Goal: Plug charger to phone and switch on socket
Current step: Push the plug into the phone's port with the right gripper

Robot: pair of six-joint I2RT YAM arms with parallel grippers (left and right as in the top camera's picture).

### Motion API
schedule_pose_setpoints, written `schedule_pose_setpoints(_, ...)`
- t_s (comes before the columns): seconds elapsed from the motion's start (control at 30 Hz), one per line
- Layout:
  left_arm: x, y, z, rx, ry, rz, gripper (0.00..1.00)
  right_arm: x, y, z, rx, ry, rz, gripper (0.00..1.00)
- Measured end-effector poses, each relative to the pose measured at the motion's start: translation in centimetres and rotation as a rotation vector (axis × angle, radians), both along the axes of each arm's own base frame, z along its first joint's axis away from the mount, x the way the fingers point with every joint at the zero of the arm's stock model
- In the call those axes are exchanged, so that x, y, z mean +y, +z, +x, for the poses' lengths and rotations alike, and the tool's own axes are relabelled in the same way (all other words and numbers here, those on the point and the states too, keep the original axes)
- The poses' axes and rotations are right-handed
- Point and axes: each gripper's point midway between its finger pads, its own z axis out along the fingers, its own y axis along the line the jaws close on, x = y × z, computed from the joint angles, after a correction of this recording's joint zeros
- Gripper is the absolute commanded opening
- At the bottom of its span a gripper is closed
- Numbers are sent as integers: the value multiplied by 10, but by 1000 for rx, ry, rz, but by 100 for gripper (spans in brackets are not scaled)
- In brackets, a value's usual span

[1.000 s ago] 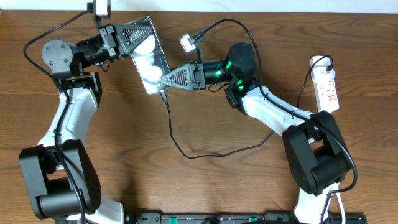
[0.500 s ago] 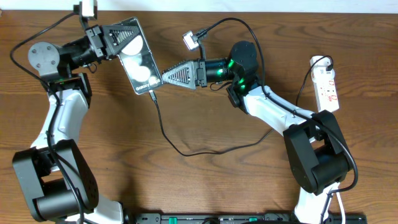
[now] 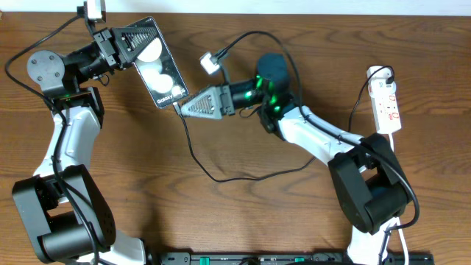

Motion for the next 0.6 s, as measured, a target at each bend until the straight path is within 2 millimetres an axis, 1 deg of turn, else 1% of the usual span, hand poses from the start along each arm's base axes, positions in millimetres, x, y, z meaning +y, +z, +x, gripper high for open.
schedule_pose_setpoints(0.1,0,0,0,0,2,-1,7,6,-9,-8,21,19,-29,59)
schedule_pose_setpoints(0.27,0,0,0,0,2,-1,7,8,-10,-9,-10,22,-22,47)
schedule_pose_setpoints(0.4,0,0,0,0,2,-1,8,8,-10,-9,-19,18,-18,42)
schedule_pose_setpoints(0.53,-1,0,0,0,0,0,8,8,-10,-7,-23,11,-17,41)
schedule_pose_setpoints(0.6,-1,0,-1,0,-5,1,7,9,-10,-7,-24,7,-16,38)
